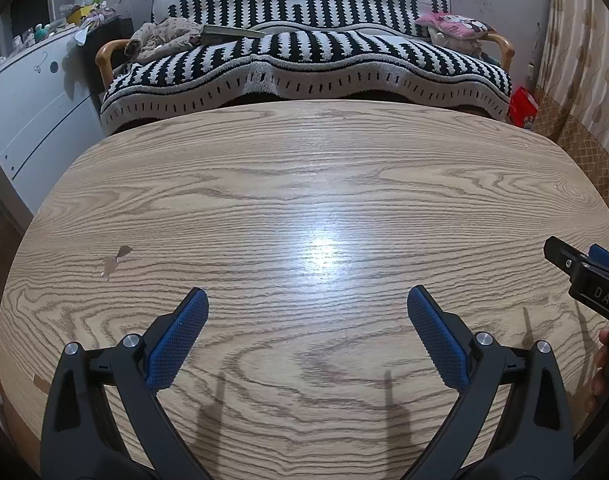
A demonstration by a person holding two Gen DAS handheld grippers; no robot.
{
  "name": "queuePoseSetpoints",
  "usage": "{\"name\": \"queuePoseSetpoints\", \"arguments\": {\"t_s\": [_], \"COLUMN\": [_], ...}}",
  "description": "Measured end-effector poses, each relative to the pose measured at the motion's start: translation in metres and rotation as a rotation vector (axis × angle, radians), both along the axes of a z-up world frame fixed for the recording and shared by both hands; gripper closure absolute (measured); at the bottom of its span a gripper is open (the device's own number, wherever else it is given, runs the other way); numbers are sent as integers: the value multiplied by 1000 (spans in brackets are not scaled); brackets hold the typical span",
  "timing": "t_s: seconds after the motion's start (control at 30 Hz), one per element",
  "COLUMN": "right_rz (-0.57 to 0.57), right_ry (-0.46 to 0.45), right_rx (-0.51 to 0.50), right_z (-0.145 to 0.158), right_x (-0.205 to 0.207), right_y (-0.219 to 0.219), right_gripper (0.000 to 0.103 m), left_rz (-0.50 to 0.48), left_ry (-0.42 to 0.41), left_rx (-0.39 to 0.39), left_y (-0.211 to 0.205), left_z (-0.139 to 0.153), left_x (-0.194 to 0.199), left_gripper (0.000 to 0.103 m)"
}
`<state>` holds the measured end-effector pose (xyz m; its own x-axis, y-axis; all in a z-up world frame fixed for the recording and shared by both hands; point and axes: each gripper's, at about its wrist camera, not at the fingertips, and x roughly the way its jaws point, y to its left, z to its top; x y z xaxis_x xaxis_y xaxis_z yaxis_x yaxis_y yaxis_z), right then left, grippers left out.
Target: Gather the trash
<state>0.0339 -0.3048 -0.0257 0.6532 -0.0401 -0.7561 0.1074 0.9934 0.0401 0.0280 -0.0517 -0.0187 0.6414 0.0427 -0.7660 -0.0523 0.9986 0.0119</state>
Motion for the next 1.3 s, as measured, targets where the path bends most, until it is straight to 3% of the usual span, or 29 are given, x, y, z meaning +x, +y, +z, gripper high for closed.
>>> {"name": "queuePoseSetpoints", "arguments": {"t_s": [1.3], "right_rz": [-1], "right_ry": [4], "right_rx": [1], "right_z": [0], "right_x": [0], "right_y": [2], "right_gripper": [6], "left_rz": [5], "left_ry": [9], "left_rx": [-8], "left_y": [6], "left_z": [-1], "left_x": [1], "left_gripper": [6]}}
